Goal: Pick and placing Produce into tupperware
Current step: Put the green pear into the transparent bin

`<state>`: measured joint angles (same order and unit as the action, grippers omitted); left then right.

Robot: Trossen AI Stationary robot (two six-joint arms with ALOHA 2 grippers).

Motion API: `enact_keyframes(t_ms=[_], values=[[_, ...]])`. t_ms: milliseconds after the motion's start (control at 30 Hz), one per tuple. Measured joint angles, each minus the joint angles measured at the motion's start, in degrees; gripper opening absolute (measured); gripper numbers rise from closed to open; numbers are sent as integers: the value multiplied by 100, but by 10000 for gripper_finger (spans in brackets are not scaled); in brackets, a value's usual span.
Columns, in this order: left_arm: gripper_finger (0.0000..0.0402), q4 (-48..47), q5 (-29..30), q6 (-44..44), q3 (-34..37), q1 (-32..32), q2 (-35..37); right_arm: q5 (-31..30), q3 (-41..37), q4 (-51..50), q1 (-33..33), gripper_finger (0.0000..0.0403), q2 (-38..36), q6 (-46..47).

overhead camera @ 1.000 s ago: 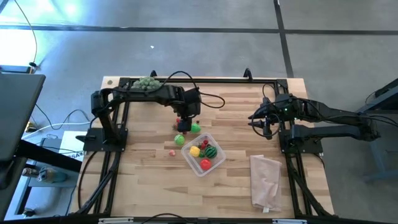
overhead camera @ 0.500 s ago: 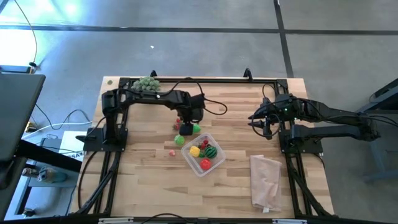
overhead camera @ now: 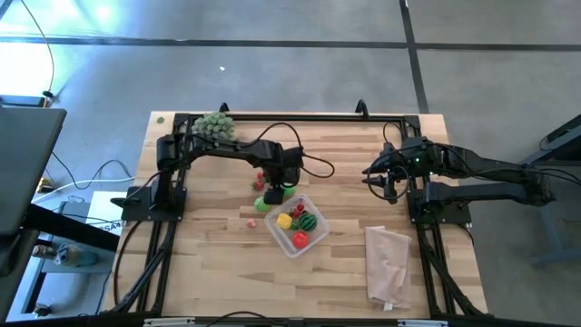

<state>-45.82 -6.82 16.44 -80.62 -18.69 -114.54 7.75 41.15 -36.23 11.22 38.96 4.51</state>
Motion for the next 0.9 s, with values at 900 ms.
enact_keyframes(t_ms=[900], values=[[246, 592, -280, -272, -9, 49, -203, 4, 0, 2, 0, 129, 0, 0]])
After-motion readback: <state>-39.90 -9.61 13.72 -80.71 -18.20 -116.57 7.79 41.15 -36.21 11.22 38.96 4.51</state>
